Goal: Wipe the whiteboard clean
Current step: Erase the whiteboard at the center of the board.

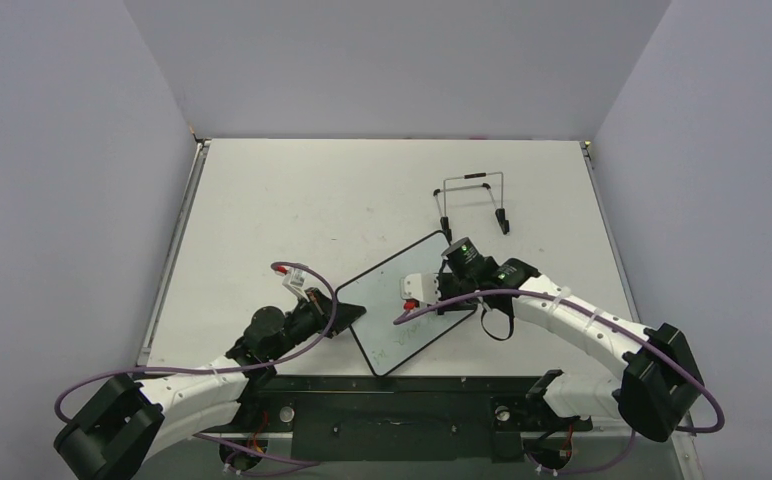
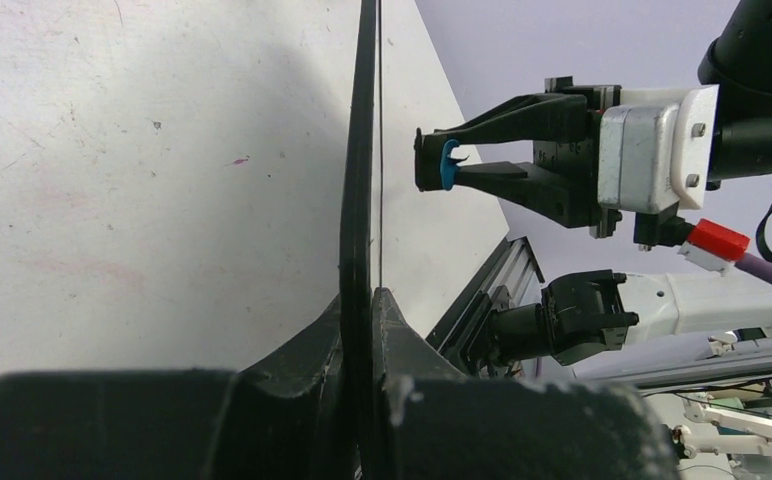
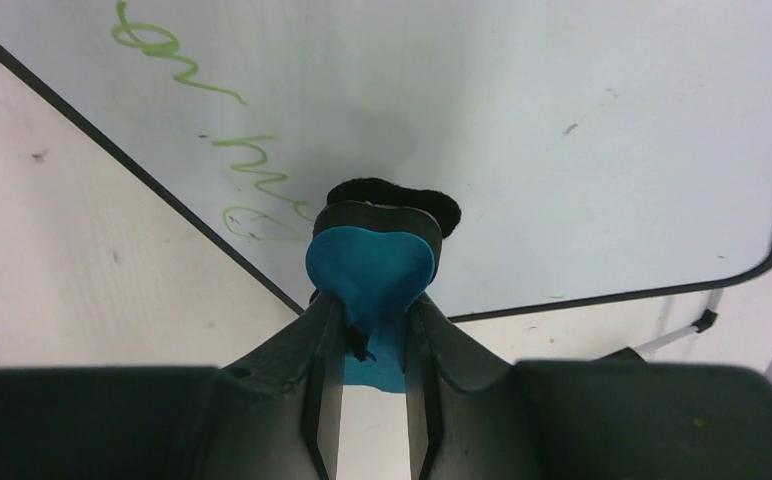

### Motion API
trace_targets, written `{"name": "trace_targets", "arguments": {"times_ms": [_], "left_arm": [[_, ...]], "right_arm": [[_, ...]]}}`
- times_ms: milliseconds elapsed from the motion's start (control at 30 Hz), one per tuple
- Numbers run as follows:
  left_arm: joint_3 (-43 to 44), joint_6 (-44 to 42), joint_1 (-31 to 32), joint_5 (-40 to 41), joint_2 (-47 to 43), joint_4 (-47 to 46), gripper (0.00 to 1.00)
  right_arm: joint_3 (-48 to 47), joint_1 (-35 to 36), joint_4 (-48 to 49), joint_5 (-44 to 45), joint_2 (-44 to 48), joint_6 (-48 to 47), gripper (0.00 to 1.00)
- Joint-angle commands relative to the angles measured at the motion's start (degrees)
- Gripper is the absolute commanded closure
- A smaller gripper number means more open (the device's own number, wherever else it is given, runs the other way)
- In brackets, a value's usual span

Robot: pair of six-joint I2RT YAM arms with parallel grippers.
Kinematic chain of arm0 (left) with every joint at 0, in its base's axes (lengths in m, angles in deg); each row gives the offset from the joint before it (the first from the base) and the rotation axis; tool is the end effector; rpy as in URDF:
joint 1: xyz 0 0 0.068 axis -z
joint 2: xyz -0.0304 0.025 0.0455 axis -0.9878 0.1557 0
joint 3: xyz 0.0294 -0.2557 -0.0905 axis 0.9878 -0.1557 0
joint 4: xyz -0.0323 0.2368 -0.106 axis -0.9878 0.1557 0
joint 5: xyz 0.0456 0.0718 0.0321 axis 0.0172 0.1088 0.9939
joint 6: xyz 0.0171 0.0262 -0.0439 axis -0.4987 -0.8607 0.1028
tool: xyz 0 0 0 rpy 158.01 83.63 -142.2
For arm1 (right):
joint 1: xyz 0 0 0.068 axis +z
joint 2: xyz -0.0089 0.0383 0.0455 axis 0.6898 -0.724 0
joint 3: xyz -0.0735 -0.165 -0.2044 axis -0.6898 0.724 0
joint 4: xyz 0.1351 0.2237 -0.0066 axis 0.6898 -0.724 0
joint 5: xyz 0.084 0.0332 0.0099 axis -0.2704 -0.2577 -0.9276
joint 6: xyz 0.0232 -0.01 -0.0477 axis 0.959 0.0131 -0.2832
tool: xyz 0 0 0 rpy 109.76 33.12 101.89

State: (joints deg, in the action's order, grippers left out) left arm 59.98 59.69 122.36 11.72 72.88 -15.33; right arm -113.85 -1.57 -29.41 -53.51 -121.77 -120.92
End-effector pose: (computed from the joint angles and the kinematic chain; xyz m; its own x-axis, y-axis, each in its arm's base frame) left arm 0.1229 -0.1158 0.1621 -0.6623 -0.4944 -0.5630 0.4011 0.4007 -0.8238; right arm 0.1718 0.1655 0.2284 0.1702 -0.8661 -0.4701 -0.9602 -0.0386 -0.2766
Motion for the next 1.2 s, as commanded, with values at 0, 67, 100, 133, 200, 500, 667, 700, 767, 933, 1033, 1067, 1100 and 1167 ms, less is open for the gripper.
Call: {"name": "trace_targets", "arguments": {"times_ms": [0,67,100,133,200,500,667,700,767,933,1033,1067,1100,1167], "left_arm": [[3.6,1.8,0.4,-0.4,-1.7,-6.9,1.00],[3.5,2.4,0.3,-0.5,-1.4,-7.2,1.00],[3.5,2.6,0.3,-0.5,-1.4,-7.1,1.00],[3.8,2.7,0.3,-0.5,-1.5,-6.7,1.00],[4.1,2.7,0.3,-0.6,-1.7,-6.1,1.00],[3.9,4.6,0.2,-0.5,0.3,-8.1,1.00],[4.5,5.4,0.2,-1.3,1.4,-8.4,1.00],[4.5,5.4,0.2,-1.3,1.4,-8.4,1.00],[4.5,5.4,0.2,-1.2,1.5,-8.3,1.00],[4.5,5.7,0.2,-1.0,1.9,-8.5,1.00],[4.7,5.9,0.2,-1.1,2.7,-8.9,1.00],[4.8,5.9,0.2,-1.2,2.9,-9.1,1.00],[4.9,6.1,0.2,-1.4,3.4,-9.4,1.00],[5.0,6.7,0.2,-1.6,4.2,-10.3,1.00]], "right_arm": [[-4.9,0.0,-3.0,1.2,-0.6,-5.7,1.00],[-4.5,2.2,-3.1,-0.7,-0.7,-5.6,1.00],[-3.3,5.0,-3.1,-1.4,-0.5,-5.7,1.00],[-2.6,6.6,-3.0,-1.2,-0.2,-5.9,1.00],[-0.4,12.4,-2.5,1.4,0.1,-5.9,1.00],[-1.5,16.0,2.9,12.3,-1.1,-2.0,1.00],[-3.4,14.3,4.3,9.9,-3.0,1.4,1.00],[-3.1,15.1,3.2,8.7,-2.7,1.1,1.00],[-2.0,17.6,1.1,4.8,-1.6,0.0,1.00],[-0.8,18.9,1.3,3.7,-0.6,-0.4,1.00],[-1.1,17.0,4.1,7.2,-0.5,1.1,1.00],[-1.3,16.4,5.0,7.7,-0.7,1.5,1.00],[-2.1,15.1,5.4,8.3,-1.1,2.6,1.00],[-3.3,13.6,5.9,7.9,-1.6,4.9,1.00]]}}
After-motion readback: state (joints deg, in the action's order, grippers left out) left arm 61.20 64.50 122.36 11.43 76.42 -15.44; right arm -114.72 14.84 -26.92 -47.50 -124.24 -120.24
